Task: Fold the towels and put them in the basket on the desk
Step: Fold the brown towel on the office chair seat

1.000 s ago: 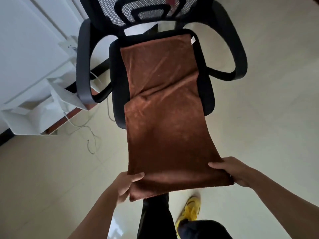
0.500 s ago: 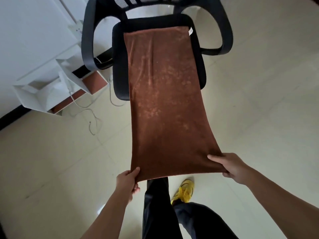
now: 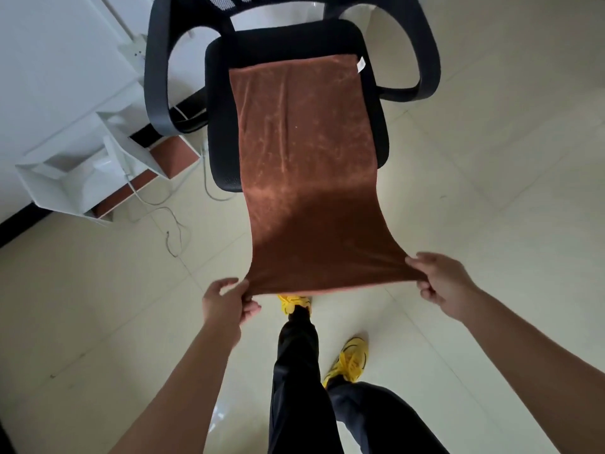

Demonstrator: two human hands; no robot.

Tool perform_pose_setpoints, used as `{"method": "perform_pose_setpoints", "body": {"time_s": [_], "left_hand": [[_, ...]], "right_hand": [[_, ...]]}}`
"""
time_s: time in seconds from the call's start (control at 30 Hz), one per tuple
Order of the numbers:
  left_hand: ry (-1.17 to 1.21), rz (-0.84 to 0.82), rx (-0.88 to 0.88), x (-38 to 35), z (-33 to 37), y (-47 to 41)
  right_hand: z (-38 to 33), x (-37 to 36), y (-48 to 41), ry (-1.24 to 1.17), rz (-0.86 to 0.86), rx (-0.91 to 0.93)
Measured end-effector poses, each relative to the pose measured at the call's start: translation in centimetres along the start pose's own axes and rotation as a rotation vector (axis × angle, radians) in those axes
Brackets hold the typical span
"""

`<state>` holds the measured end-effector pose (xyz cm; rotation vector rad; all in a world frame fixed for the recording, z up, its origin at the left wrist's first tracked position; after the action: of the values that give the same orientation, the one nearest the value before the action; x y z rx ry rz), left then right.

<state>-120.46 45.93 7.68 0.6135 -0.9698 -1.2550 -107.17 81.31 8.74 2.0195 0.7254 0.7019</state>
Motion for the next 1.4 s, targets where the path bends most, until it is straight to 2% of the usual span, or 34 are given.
{"method": "perform_pose_setpoints", "body": {"time_s": [0.1,0.37,0.57,0.7,0.8,0.87,1.0,1.1,1.2,1.4], "left_hand": [[0.054,-0.089,-0.060,-1.3,5.1,-0.2],[0.069,-0.265,-0.216,-3.6,19.1,-1.5],[0.060,-0.428,-0.326,-5.5,28.6,-3.3],[-0.051,-0.434,-0.366,-7.4,34.4,-6.2],[-0.200,-0.357,-0.427,-9.1,37.6,-8.7],[-0.320,-0.257,-0.497,-10.3,38.9,-10.2],[-0.539,-0.042,-0.645,-12.2,41.0,-13.0],[-0.621,0.028,-0.670,-13.5,42.4,-15.6],[-0.680,0.047,-0.646,-14.7,43.4,-17.8],[-0.599,-0.013,-0.498,-17.1,43.6,-24.2]], "right_hand": [[-5.1,-1.6,0.6,-0.089,-0.016,0.080],[-15.8,-6.7,0.5,-0.367,-0.220,0.045],[-24.2,-9.8,-0.7,-0.530,-0.285,0.155],[-29.9,-12.1,-2.4,-0.609,-0.358,0.220],[-32.6,-13.7,-4.2,-0.634,-0.359,0.245],[-33.8,-14.9,-5.9,-0.531,-0.287,0.274],[-35.4,-16.3,-9.4,-0.129,0.012,0.352],[-37.0,-17.2,-12.6,0.172,0.161,0.492],[-39.0,-18.7,-15.4,0.382,0.199,0.606],[-41.7,-21.6,-21.8,0.515,0.175,0.592]]}}
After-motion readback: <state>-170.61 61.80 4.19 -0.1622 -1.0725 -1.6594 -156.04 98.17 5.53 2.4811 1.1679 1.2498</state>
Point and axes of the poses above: each hand's wrist, its own y-axis away from the middle knuckle, its own x-axis out of the back of the hand, z = x × y, the point moved 5 cm from there along -y, towards the middle knuckle, and after that the axes turned 4 degrees about -y, right-handed, at the moved point
